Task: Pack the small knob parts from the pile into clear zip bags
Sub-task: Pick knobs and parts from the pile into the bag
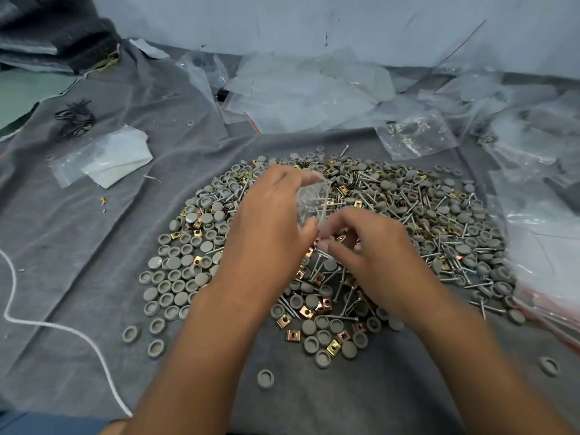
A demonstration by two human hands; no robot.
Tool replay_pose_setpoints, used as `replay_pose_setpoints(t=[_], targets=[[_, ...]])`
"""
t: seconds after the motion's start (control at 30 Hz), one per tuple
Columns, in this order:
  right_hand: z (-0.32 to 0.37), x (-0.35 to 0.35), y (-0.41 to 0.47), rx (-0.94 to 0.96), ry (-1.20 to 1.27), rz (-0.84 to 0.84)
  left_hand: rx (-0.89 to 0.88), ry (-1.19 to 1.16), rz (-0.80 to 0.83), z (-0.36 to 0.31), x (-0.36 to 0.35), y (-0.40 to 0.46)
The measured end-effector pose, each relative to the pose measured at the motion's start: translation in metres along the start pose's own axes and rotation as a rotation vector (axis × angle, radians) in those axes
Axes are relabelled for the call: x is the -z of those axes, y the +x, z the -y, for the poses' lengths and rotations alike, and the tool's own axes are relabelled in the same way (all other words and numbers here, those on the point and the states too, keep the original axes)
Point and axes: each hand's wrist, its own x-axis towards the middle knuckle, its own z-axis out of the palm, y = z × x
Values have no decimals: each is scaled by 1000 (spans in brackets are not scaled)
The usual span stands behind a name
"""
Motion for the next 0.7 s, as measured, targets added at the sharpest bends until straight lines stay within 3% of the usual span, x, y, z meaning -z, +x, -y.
replay_pose_setpoints(t=[0.1,0.2,0.37,0.5,0.57,0.7], targets=[[8,14,2,112,242,-274,-2,8,2,-2,0,-1],[16,15,5,225,196,-450,-17,20,18,-4,-1,-3],[14,7,10,182,78,-369,-29,27,27,-7,-3,-2],[7,16,7,155,90,-421,-9,13,23,-7,1,-2],[1,21,4,100,73,-290,-12,10,22,-6,3,-2],[-2,12,0,-34,-86,231,-15,14,11,-4,1,-2]])
